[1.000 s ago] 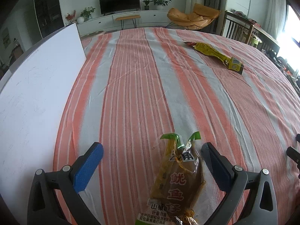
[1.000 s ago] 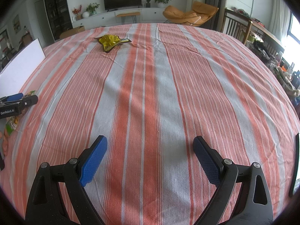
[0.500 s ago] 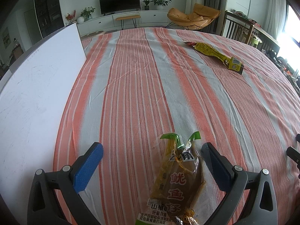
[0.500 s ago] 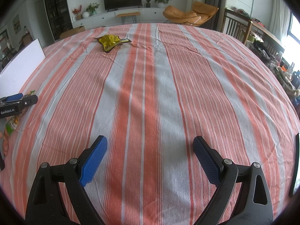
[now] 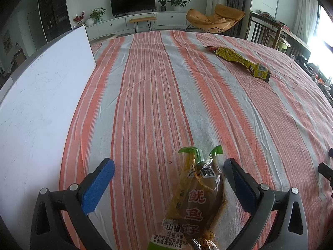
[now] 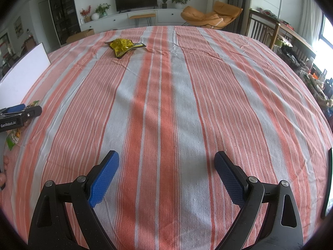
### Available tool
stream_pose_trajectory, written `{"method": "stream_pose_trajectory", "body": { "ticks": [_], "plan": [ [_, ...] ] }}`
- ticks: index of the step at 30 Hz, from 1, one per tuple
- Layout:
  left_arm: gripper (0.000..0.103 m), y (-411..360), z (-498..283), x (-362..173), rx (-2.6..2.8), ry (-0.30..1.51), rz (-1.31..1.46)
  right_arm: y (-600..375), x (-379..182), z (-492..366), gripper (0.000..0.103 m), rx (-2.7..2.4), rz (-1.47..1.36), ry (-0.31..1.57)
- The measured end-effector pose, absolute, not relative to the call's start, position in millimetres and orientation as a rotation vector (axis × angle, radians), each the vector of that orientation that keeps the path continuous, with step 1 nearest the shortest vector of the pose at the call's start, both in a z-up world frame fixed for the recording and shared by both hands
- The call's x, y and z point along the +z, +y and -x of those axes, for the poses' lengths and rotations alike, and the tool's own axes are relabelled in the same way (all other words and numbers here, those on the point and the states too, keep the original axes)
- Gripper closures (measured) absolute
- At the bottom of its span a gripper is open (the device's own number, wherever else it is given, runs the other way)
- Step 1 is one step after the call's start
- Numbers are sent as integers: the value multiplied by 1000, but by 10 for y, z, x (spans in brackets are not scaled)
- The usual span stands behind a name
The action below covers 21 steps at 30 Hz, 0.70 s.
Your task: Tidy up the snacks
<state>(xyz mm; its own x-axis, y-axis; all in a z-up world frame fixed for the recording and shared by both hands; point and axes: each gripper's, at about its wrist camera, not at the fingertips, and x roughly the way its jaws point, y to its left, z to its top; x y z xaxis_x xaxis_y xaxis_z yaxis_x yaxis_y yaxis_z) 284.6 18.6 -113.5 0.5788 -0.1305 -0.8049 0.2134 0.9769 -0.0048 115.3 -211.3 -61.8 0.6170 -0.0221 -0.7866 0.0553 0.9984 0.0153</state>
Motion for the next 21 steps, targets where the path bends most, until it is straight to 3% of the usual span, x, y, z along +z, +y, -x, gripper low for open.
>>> {"method": "stream_pose_trajectory", "body": {
  "ticks": [11,13,21],
  "plan": [
    [0,186,-2846,-1136,-202,932,-96,-2119,-599,-1160,10,-32,-21,912],
    [0,186,-2846,-1136,-202,932,-96,-2119,-478,-1188,10,-82,24,844],
    [0,185,-2846,-1137,-202,932,-96,-1659,43,-2542,10,133,105,782]
  ]
}}
